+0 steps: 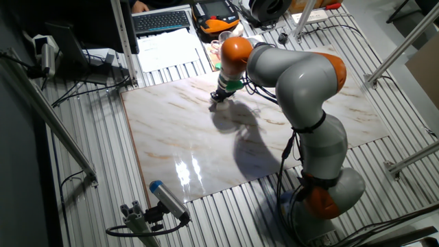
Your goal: Clean the tabletop with a sponge
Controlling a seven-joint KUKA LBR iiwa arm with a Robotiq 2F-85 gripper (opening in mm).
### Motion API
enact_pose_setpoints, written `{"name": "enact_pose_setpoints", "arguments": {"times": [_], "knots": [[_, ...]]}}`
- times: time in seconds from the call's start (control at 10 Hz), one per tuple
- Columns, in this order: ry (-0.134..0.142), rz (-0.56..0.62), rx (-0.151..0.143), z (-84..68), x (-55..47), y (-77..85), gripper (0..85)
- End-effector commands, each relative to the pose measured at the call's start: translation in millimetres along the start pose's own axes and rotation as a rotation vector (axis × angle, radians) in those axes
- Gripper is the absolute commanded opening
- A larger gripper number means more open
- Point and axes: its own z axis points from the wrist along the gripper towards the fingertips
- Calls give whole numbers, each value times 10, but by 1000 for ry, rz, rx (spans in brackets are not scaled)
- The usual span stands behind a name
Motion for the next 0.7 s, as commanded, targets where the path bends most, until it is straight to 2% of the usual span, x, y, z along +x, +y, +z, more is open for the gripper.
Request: {"name": "enact_pose_setpoints", "arguments": {"times": [0.0, 0.2, 0.6], "knots": [[-1, -13, -6, -38, 18, -49, 0], [1, -27, 24, -61, 62, -110, 0], [13, -20, 24, -28, 229, -246, 0]]}}
